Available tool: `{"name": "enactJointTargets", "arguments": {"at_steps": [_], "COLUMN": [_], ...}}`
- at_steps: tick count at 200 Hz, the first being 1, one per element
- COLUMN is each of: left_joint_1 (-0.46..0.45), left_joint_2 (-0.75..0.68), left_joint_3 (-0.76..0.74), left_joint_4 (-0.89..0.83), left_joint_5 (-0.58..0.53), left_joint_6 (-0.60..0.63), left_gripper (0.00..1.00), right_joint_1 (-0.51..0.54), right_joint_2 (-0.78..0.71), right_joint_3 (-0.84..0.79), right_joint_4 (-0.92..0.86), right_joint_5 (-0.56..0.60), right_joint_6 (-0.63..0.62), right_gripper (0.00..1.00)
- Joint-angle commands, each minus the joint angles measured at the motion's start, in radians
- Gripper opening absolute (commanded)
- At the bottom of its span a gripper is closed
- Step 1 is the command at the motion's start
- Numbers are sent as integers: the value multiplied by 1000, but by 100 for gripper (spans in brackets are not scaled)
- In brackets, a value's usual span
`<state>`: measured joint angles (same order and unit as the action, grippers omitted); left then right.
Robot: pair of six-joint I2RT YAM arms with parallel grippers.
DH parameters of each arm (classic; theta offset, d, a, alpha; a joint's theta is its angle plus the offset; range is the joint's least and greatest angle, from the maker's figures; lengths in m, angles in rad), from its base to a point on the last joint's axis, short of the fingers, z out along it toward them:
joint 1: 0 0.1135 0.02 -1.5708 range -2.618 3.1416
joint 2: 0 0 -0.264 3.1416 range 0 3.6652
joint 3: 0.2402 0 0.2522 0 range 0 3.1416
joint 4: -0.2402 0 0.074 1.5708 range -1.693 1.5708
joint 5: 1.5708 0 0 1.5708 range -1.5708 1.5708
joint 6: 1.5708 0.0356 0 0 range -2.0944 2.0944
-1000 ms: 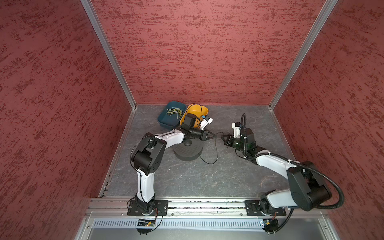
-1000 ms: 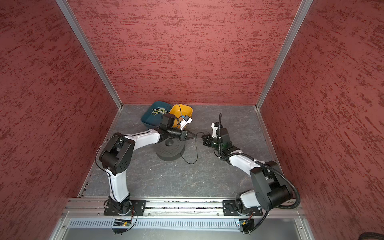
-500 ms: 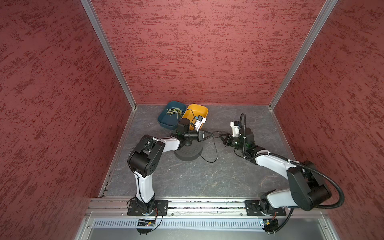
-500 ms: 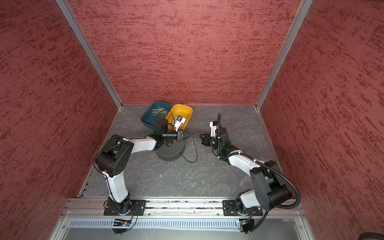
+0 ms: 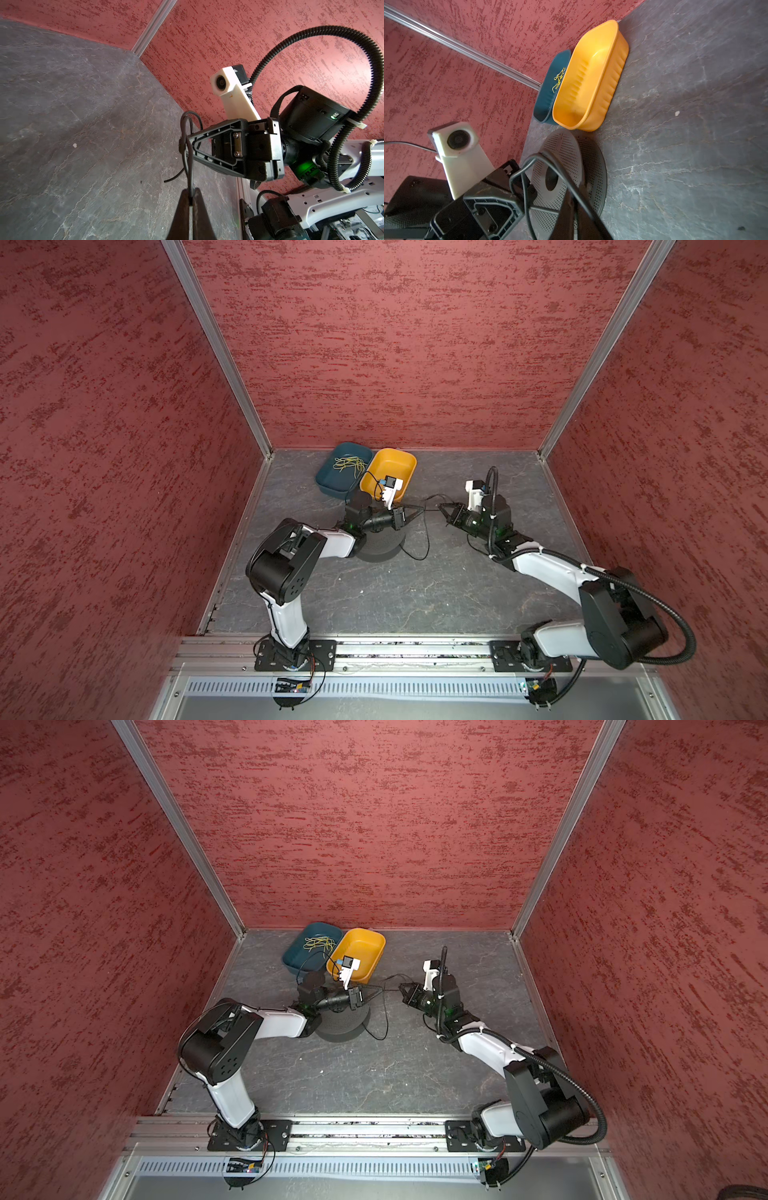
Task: Wrap the cables
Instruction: 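Open the right gripper and move it away toward the loose cable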
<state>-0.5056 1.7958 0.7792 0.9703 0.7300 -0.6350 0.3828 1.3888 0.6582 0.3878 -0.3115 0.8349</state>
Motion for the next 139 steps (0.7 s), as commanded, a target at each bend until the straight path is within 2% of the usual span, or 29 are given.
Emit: {"name": "enactJointTargets", "arguments": {"at_steps": [1,31,87,96,139], "left_joint_1": [35,7,-125,-134,-137], "left_joint_2": [-87,-165,-277,-278,-266], "left_joint_3": [-42,-92,-86,-71,93], "left_joint_4": [142,100,-123,-168,-528], "left_joint_5": [-145,-246,-339,-321,-147], "left_joint_6": [15,92,368,387,481], "left_gripper": [0,0,0,0,0], "right_joint_1": [-75,-112,-182,-190,-190], "right_joint_2": [17,1,59,101,136], "right_joint_3": [-33,-102,-161,-154,-82], "right_joint_4": [-70,33,192,212,184], "right_joint_5": [255,260,182,155,33], "right_joint_6": [66,148,266,244,19], "right_gripper": [0,0,0,0,21]}}
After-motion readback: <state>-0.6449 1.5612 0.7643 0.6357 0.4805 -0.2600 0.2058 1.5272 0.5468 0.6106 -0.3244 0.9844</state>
